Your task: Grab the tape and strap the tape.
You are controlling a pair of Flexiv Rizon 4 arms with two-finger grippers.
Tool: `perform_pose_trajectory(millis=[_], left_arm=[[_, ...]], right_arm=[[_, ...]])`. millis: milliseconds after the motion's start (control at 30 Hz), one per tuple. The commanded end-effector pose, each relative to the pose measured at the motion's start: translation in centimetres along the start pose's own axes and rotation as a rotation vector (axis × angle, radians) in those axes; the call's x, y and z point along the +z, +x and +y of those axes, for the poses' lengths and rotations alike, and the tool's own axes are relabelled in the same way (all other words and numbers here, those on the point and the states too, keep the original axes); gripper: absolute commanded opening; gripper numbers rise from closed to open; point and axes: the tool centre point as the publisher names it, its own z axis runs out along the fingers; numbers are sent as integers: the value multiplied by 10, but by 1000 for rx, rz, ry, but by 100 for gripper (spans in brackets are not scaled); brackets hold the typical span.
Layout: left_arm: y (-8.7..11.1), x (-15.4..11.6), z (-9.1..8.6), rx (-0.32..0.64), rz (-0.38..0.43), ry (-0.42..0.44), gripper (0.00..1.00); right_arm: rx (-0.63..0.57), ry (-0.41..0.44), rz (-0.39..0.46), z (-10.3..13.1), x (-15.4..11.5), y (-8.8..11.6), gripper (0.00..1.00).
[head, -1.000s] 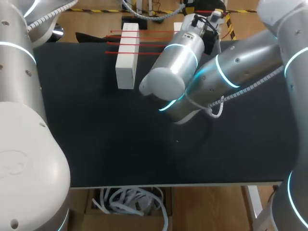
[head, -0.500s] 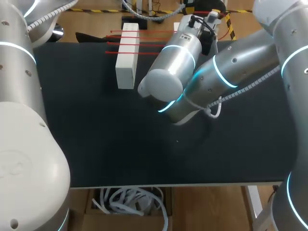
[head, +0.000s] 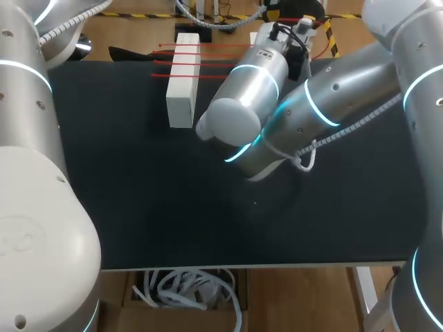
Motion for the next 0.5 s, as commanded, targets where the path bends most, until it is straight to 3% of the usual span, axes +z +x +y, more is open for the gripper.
perform_pose_trajectory(millis=[33,500], left_arm=[[-1,-1,-1,-1,4,-4,0],[-1,-1,-1,-1,4,-4,0]], right_arm=[[-3,4,9,4,-2,-1,0],[-12,-9,17,9,-4,2,0]])
